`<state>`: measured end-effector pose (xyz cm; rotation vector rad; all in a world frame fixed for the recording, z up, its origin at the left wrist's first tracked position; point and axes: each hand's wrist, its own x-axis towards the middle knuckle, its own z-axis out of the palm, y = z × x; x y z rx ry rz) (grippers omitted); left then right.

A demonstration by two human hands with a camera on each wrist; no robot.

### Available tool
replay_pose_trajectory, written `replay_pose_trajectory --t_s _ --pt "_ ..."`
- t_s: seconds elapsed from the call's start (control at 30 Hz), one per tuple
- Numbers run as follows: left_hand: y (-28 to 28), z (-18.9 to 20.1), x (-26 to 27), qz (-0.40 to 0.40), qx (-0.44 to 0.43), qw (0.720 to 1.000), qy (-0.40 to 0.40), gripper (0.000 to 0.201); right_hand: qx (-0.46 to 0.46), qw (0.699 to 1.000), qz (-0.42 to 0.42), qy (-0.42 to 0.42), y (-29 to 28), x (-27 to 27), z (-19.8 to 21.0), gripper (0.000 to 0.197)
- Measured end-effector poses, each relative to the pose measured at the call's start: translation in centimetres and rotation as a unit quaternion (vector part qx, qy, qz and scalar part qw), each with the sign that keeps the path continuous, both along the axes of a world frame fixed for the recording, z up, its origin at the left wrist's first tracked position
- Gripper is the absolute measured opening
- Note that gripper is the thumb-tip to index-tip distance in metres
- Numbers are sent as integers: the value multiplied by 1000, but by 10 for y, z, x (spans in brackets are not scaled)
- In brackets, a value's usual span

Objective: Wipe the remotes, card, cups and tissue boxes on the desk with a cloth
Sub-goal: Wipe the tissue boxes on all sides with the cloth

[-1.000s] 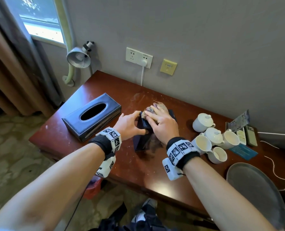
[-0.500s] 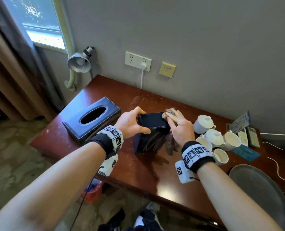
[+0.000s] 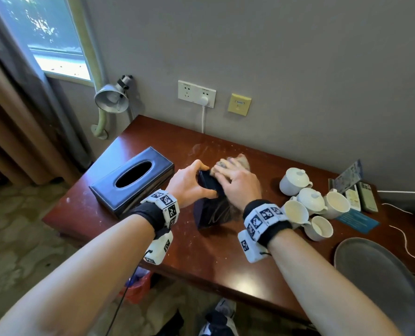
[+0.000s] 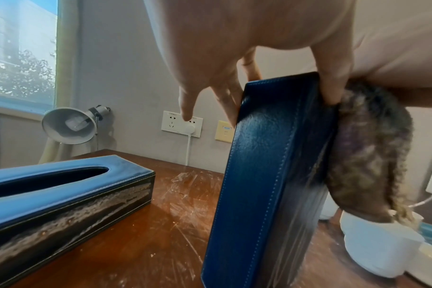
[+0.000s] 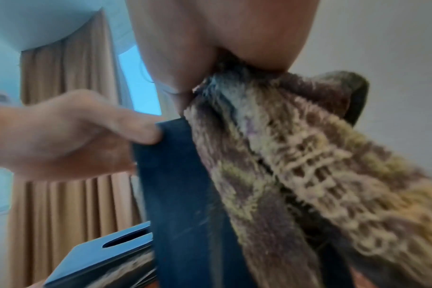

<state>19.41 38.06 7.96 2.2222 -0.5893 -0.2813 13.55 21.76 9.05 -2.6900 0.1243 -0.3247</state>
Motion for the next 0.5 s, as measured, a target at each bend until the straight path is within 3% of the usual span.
replay_pose_trajectory --t_s 0.13,0.27,0.33,0.5 --pt "2 4 -1 -16 10 1000 4 66 10 999 46 -18 -3 -17 -7 32" --pt "0 5 -1 -9 14 1000 19 66 73 996 -60 5 -45 -15 3 29" --pt "1 3 0 -5 10 1000 20 65 71 994 -86 1 -39 -10 2 29" --pt "1 3 -2 -13 6 1000 13 66 52 996 53 -42 -23 -26 -13 27"
